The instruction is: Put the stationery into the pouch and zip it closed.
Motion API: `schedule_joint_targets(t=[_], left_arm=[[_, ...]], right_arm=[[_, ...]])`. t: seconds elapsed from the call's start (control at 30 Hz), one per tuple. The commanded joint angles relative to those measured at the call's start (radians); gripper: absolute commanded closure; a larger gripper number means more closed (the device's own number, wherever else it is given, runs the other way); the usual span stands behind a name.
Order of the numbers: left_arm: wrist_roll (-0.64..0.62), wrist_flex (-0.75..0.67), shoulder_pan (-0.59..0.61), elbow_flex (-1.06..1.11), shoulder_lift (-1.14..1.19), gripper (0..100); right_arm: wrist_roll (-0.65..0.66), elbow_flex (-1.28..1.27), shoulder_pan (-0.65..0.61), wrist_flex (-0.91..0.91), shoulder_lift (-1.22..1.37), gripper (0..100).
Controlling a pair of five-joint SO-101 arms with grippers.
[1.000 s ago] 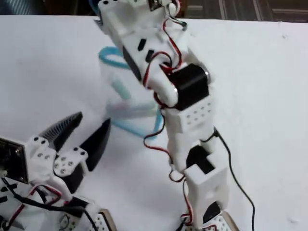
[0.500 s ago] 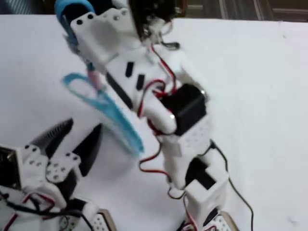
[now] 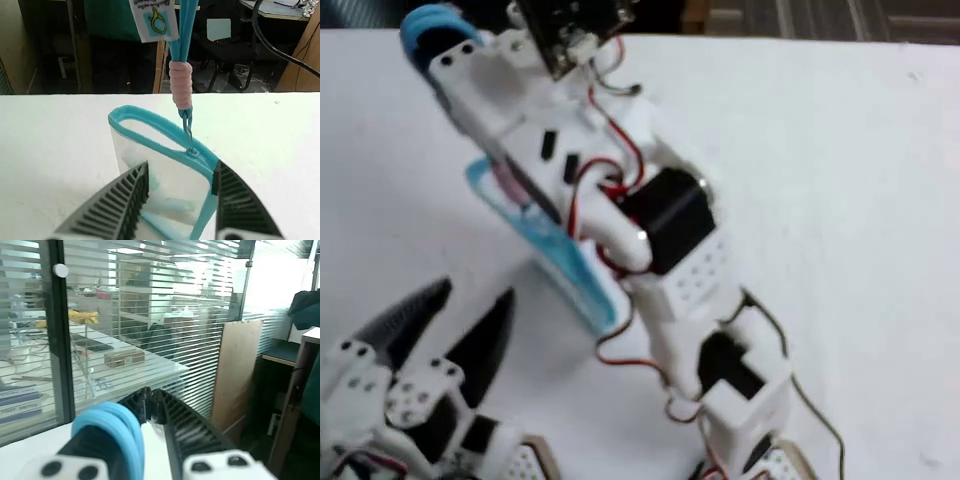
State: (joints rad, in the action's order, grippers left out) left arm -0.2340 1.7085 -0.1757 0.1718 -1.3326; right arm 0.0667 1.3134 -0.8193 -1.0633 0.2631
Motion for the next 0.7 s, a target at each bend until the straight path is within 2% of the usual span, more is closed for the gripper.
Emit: schedule_joint_targets(t=[0.0,0.27,0.4,0.53,0.67], left_arm=[[-0.023,-0.034,-0.01,-0.023,0.157,76],[-0.144,-0.052,-0.183,-0.092,0.243,77],[-0.157,-0.021,-0.177,-0.083,0.245,77],[-0.157,0.051,-0.071,-0.086,0.242,77],[-0.16,0.055,-0.048,-0.08,0.254,77]], right_arm=[[0.003,0.008,-0.013,0.021,-0.035,98.2],[0.002,0.009,0.031,0.021,-0.033,98.2],[-0.041,0.009,0.051,0.021,-0.036,98.2],[-0.048,0.009,0.071,0.021,-0.031,98.2],[-0.048,0.006,0.07,0.021,-0.03,98.2]])
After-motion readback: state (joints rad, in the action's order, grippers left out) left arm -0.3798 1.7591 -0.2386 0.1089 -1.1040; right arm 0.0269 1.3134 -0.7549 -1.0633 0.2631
